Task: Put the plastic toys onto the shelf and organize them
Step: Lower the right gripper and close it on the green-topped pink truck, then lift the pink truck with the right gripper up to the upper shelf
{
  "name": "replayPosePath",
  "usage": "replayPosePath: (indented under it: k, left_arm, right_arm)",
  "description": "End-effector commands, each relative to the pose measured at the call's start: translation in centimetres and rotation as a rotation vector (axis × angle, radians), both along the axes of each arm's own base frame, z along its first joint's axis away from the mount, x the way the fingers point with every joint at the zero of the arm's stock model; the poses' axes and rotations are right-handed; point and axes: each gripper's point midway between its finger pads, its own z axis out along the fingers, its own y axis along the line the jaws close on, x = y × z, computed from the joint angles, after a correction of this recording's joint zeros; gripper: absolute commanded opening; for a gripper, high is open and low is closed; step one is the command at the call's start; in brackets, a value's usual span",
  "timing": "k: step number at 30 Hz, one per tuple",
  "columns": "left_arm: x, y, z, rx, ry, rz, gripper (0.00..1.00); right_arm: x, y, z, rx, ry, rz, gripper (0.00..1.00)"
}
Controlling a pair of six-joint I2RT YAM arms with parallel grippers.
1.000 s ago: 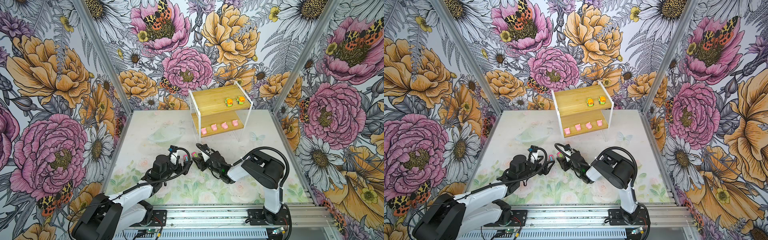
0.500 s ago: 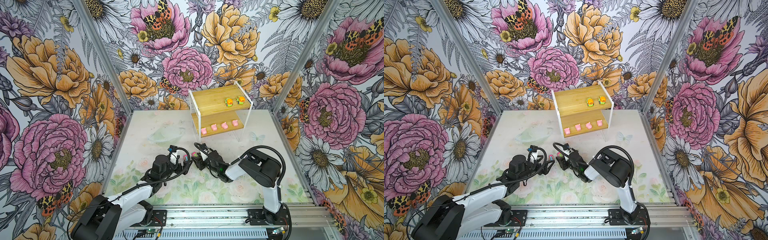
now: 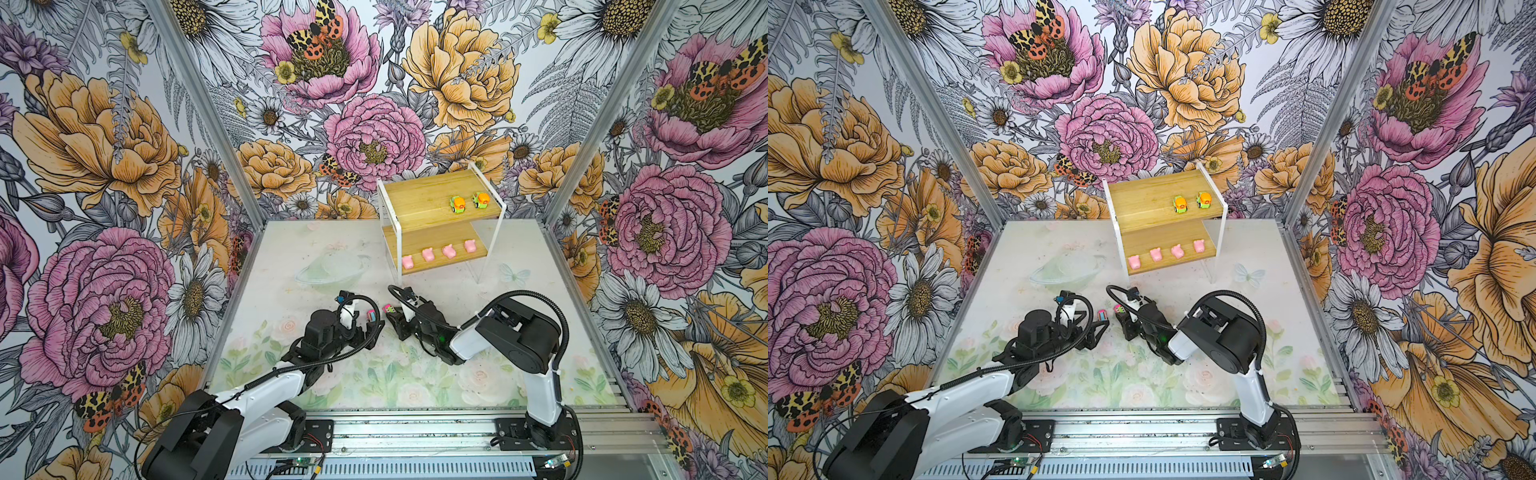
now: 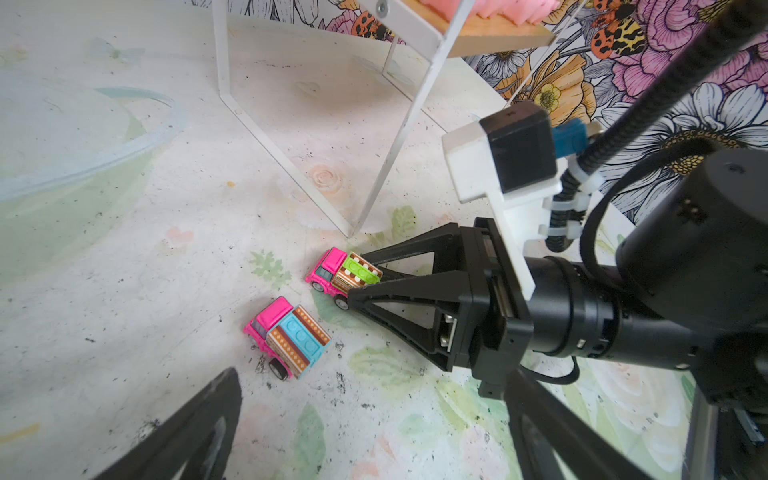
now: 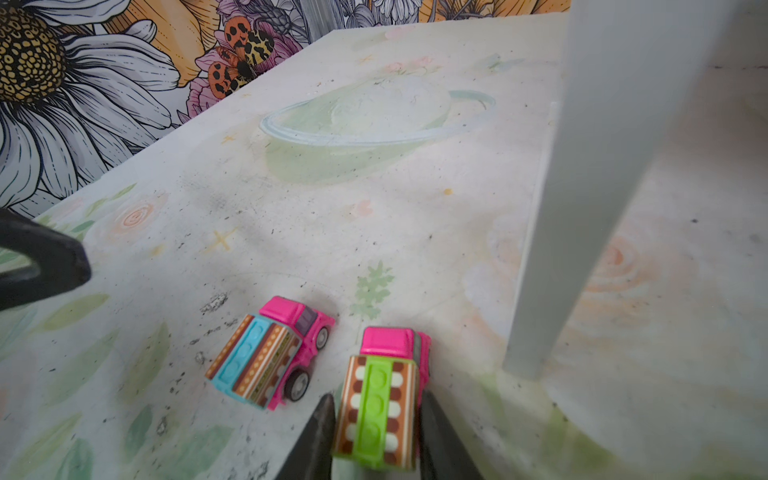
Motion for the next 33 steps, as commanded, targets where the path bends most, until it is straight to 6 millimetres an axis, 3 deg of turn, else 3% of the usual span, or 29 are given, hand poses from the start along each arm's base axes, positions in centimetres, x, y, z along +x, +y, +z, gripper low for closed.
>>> replayPosePath:
  k: [1, 10, 21, 28, 33]
  left_arm:
    - [0.0, 0.1, 0.3, -0.020, -0.009, -0.001, 0.99]
    - [0.0, 0.2, 0.2, -0.019, -0.006, 0.003, 0.99]
    - [0.2, 0.3, 0.0, -0.018, -0.003, 0.011, 0.99]
    - [0.3, 0.5, -0.1, -0.019, -0.003, 0.025, 0.99]
    - [0.3, 0.5, -0.2, -0.018, 0.000, 0.024, 0.99]
  right_arm:
    - [0.5, 0.2, 0.2, 0.012, -0.005, -0.013, 0.33]
    - [0.4, -0.3, 0.7, 0.007, -0.003, -0.023, 0.28]
    - [-1.7, -2.3, 3.5, -0.003, 0.005, -0.013, 0.28]
    - [-4.0, -5.0, 6.7, -0.042, 0.024, -0.012, 0.27]
    - [-4.9, -7.0, 11.1, -0.065, 0.014, -0.041, 0.27]
